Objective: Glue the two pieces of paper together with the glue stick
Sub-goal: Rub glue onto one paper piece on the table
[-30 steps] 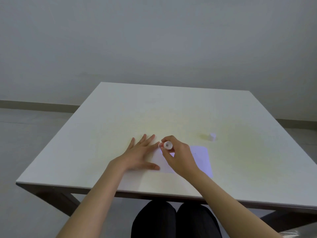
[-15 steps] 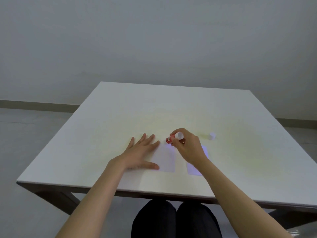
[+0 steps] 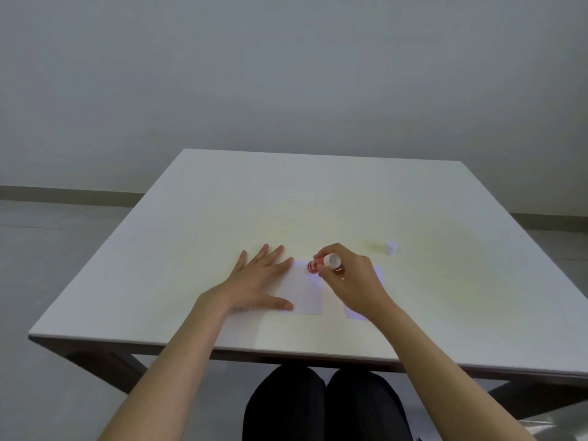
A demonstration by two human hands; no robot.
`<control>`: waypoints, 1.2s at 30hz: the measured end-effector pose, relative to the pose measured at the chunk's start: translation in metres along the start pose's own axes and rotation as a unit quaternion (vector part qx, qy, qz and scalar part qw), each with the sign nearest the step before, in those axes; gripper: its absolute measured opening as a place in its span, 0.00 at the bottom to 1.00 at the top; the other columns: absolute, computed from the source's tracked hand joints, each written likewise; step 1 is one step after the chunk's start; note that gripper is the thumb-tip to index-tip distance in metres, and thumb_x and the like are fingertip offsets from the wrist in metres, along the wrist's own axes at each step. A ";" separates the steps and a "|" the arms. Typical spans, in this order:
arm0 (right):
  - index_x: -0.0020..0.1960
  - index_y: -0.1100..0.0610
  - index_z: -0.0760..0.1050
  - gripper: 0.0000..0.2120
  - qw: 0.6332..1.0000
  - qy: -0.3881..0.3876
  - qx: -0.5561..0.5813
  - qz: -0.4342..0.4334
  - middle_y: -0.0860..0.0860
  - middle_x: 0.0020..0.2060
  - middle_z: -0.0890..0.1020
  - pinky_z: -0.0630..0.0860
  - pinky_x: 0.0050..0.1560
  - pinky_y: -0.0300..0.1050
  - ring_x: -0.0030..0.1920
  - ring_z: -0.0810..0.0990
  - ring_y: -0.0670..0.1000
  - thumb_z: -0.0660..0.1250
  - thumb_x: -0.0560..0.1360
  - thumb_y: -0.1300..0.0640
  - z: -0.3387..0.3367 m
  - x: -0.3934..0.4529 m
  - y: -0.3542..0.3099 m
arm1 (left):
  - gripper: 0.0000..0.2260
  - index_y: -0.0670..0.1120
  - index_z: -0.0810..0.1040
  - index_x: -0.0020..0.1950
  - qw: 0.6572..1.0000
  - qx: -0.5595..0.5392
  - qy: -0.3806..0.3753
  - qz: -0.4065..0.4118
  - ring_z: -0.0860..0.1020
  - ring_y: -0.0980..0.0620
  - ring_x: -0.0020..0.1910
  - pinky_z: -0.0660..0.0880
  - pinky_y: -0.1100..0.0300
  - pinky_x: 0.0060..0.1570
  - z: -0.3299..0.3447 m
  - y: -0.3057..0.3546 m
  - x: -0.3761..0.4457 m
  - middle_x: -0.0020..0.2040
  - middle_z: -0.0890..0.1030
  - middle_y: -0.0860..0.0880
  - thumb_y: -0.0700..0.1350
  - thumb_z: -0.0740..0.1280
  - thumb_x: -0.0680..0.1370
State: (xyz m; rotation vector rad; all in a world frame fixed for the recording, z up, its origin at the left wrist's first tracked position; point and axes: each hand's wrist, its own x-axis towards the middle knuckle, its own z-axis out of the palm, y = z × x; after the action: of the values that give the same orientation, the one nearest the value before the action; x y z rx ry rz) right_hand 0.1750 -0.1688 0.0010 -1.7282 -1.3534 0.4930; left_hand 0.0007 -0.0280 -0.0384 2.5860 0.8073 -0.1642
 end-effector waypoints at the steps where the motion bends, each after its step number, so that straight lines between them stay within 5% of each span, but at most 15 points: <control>1: 0.51 0.57 0.75 0.05 1.000 -0.019 -0.007 -0.018 0.44 0.41 0.85 0.80 0.47 0.43 0.42 0.83 0.44 0.64 0.76 0.60 0.003 -0.007 -0.001 | 0.43 0.58 0.47 0.77 1.000 0.000 0.000 -0.002 0.34 0.55 0.76 0.31 0.46 0.73 0.001 0.000 0.001 0.79 0.39 0.56 0.68 0.65 0.69; 6: 0.51 0.52 0.75 0.05 0.995 -0.090 -0.005 -0.053 0.40 0.40 0.84 0.79 0.46 0.38 0.41 0.83 0.43 0.64 0.76 0.57 0.011 -0.027 -0.007 | 0.43 0.59 0.46 0.77 1.000 -0.009 0.000 -0.009 0.34 0.57 0.76 0.30 0.47 0.72 0.001 -0.001 0.002 0.78 0.39 0.57 0.67 0.65 0.69; 11: 0.49 0.55 0.76 0.03 0.998 -0.015 0.038 0.041 0.45 0.39 0.86 0.81 0.49 0.51 0.41 0.85 0.45 0.65 0.76 0.59 -0.005 -0.016 -0.001 | 0.44 0.58 0.47 0.77 1.000 -0.009 -0.004 -0.008 0.35 0.55 0.76 0.30 0.46 0.72 0.000 0.000 0.001 0.78 0.39 0.57 0.67 0.66 0.68; 14: 0.49 0.54 0.75 0.03 0.998 0.016 0.031 0.049 0.44 0.40 0.86 0.81 0.43 0.44 0.40 0.83 0.43 0.65 0.76 0.60 -0.006 -0.020 0.000 | 0.44 0.59 0.47 0.77 1.000 -0.013 0.000 -0.007 0.35 0.56 0.76 0.30 0.47 0.72 0.000 0.001 0.001 0.78 0.40 0.57 0.67 0.66 0.68; 18: 0.50 0.54 0.76 0.04 0.999 -0.051 0.013 0.005 0.41 0.40 0.85 0.79 0.43 0.38 0.40 0.83 0.44 0.64 0.76 0.59 -0.003 -0.038 -0.007 | 0.44 0.59 0.46 0.77 1.000 -0.012 0.004 -0.007 0.35 0.57 0.76 0.29 0.49 0.71 0.002 -0.001 0.002 0.78 0.39 0.58 0.67 0.65 0.68; 21: 0.47 0.55 0.77 0.03 0.997 -0.076 0.020 0.000 0.44 0.38 0.85 0.80 0.43 0.45 0.37 0.83 0.47 0.65 0.75 0.59 -0.007 -0.044 -0.009 | 0.44 0.59 0.46 0.77 1.000 -0.010 0.004 -0.006 0.35 0.57 0.76 0.30 0.48 0.72 0.001 0.000 0.001 0.78 0.40 0.58 0.67 0.65 0.68; 25: 0.46 0.57 0.77 0.03 0.998 -0.014 0.029 0.047 0.47 0.36 0.86 0.81 0.44 0.55 0.37 0.84 0.51 0.65 0.74 0.60 -0.016 -0.033 -0.007 | 0.44 0.59 0.48 0.77 1.000 -0.022 0.003 -0.005 0.35 0.57 0.76 0.30 0.47 0.73 0.000 0.001 0.000 0.78 0.40 0.58 0.66 0.67 0.69; 30: 0.45 0.53 0.76 0.03 0.994 0.080 0.018 0.070 0.39 0.31 0.84 0.79 0.39 0.47 0.37 0.84 0.52 0.65 0.74 0.59 -0.011 -0.017 -0.006 | 0.43 0.59 0.46 0.77 1.000 -0.009 0.000 -0.007 0.34 0.56 0.76 0.30 0.47 0.73 -0.002 0.001 0.000 0.78 0.39 0.57 0.66 0.66 0.69; 32: 0.44 0.50 0.76 0.03 0.998 0.035 0.020 0.057 0.36 0.32 0.84 0.79 0.33 0.44 0.36 0.83 0.50 0.65 0.73 0.57 0.001 -0.015 -0.012 | 0.43 0.59 0.46 0.77 1.000 -0.007 -0.002 -0.009 0.34 0.56 0.76 0.30 0.47 0.73 -0.001 0.001 0.001 0.78 0.39 0.57 0.66 0.66 0.69; 36: 0.45 0.54 0.77 0.02 0.997 -0.029 0.060 0.040 0.40 0.32 0.85 0.82 0.45 0.52 0.38 0.84 0.45 0.65 0.74 0.58 0.018 -0.010 -0.013 | 0.44 0.59 0.46 0.77 1.000 -0.011 0.004 -0.007 0.34 0.56 0.76 0.31 0.46 0.73 0.001 0.001 0.002 0.78 0.39 0.57 0.68 0.65 0.68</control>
State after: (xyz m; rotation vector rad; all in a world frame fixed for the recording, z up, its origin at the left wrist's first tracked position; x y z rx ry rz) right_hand 0.1508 -0.1706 0.0003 -1.6851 -1.2723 0.6601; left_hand 0.0024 -0.0281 -0.0393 2.5632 0.8252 -0.1493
